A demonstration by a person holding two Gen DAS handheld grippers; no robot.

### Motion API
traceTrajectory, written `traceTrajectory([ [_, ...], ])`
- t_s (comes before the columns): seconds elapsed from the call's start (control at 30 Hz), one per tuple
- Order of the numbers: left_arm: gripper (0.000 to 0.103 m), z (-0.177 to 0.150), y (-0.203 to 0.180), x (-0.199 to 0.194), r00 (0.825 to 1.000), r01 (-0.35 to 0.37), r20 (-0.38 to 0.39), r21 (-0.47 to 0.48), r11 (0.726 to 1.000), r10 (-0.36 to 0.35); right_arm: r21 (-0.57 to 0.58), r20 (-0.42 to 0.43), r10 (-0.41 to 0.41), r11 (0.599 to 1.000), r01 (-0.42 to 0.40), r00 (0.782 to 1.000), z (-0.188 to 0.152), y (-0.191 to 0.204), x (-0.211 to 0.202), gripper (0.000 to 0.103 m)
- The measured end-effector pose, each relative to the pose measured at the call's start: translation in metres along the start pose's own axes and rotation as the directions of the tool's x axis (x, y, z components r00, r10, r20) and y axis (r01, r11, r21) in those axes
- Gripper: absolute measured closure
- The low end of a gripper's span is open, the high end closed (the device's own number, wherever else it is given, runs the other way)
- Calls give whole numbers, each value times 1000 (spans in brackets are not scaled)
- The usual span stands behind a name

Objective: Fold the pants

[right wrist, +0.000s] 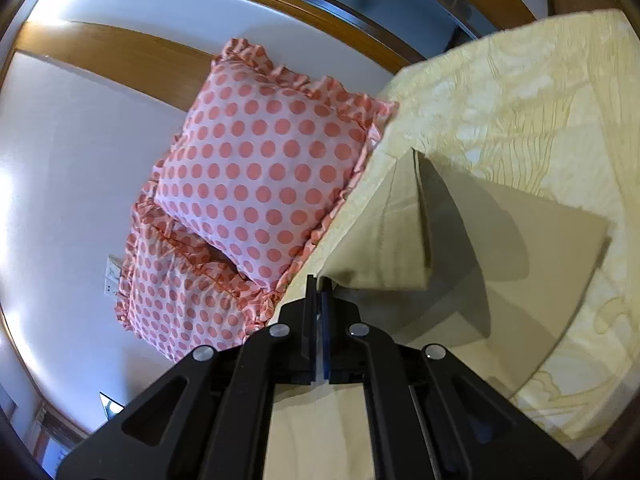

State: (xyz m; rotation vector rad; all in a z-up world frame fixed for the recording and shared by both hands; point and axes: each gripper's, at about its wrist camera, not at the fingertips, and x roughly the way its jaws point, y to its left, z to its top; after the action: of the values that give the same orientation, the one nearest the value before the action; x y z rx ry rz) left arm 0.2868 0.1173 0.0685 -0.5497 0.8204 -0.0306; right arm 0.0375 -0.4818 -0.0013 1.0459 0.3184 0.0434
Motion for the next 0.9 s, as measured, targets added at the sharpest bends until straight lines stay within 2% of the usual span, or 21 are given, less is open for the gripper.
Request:
traceTrajectory([
  [0.03, 1, 4, 0, 16, 999, -37, -33, -8, 999, 37, -16, 8, 1, 1000, -1, 1000, 1, 2, -3, 102],
  [0.1, 4, 7, 3, 32, 995, -86, -51, -24, 996, 84, -36, 17, 1, 999, 0, 1000, 4, 4, -7, 102],
  [0.13, 17, 9, 6, 39, 992, -112, -57, -36, 993, 110, -39, 20, 1, 999, -1, 1000, 5, 6, -7, 102],
  [0.17, 40, 12, 10, 46, 990, -123, -69, -52, 991, 119, -44, 26, 1, 999, 1, 1000, 8, 5, -8, 102],
  [0.2, 54, 12, 15, 49, 991, -112, -83, -69, 991, 106, -53, 37, -12, 998, 14, 999, 11, 5, -9, 102],
  [0.23, 79, 11, 21, 49, 992, -92, -91, -96, 991, 83, -61, 48, -22, 998, 25, 999, 13, 4, -11, 102],
  [0.27, 88, 8, 26, 42, 995, -78, -76, -118, 990, 69, -69, 62, -32, 997, 36, 998, 16, 3, -14, 102],
  [0.33, 94, 1, 28, 18, 998, -67, -22, -102, 992, 65, -82, 79, -55, 995, 61, 995, 22, -1, -19, 103],
  [0.4, 95, -9, 25, -19, 997, -53, 46, -51, 997, 56, -81, 93, -80, 993, 88, 992, 26, -6, -25, 103],
  [0.43, 103, -16, 24, -40, 994, -56, 91, -24, 998, 58, -81, 88, -98, 991, 106, 991, 26, -8, -25, 103],
  [0.5, 103, -35, 23, -83, 982, -69, 176, 26, 997, 64, -82, 48, -137, 987, 140, 989, 23, -14, -21, 99],
  [0.53, 103, -46, 25, -97, 977, -82, 201, 38, 996, 73, -71, 17, -142, 987, 143, 990, 20, -15, -18, 93],
  [0.63, 103, -57, 37, -113, 984, -79, 165, 30, 996, 73, -17, -91, -123, 992, 122, 988, 6, -19, -9, 36],
  [0.73, 103, -53, 39, -108, 982, -100, 166, 38, 994, 93, -19, -172, -60, 998, 58, 983, -13, -7, -1, 38],
  [0.77, 102, -53, 39, -107, 982, -96, 164, 35, 995, 89, -25, -207, -39, 999, 35, 978, -21, -1, 4, 44],
  [0.83, 102, -53, 38, -103, 984, -83, 163, 29, 996, 77, -6, -286, -1, 1000, -1, 958, -35, 6, 17, 46],
  [0.87, 102, -52, 36, -100, 985, -75, 156, 35, 997, 69, -5, -322, -24, 1000, 24, 946, -42, 8, 25, 47],
  [0.9, 102, -53, 34, -97, 987, -75, 148, 43, 996, 68, -21, -357, -88, 996, 87, 930, -48, 10, 35, 48],
])
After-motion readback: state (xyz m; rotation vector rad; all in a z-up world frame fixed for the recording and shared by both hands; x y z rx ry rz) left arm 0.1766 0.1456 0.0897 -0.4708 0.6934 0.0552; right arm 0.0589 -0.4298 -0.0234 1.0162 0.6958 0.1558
